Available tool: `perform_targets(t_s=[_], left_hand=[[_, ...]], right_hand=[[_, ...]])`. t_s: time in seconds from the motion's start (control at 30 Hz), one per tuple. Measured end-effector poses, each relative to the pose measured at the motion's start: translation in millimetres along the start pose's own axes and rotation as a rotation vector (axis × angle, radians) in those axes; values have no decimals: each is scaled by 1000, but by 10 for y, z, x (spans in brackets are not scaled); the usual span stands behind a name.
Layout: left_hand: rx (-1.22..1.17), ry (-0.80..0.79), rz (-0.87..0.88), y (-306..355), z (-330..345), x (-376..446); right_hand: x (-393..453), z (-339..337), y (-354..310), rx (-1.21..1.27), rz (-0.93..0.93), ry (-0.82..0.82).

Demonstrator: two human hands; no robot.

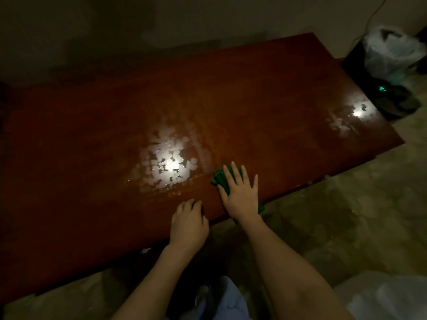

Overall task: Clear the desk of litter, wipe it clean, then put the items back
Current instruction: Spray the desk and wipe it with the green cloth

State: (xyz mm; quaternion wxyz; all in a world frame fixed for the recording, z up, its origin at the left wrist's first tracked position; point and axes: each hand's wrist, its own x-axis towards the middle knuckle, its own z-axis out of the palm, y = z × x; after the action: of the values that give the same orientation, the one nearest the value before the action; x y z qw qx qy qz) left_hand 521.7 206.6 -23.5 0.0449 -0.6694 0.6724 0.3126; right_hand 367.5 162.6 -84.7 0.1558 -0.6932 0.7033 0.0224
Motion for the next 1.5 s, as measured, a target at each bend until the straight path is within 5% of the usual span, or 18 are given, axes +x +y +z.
perform_targets(t_s=[1.0,1.27,1.5], left_hand=[[-18,-151,444,4410,687,2686],[-126,-162,429,5167,807,3063],[-264,-247,121,5740,864,3100]], right_hand=[[1387,-1131,4463,73,524,173],[1465,-1213,4879,54,387,118],[1400,-1200,5013,105,320,74]])
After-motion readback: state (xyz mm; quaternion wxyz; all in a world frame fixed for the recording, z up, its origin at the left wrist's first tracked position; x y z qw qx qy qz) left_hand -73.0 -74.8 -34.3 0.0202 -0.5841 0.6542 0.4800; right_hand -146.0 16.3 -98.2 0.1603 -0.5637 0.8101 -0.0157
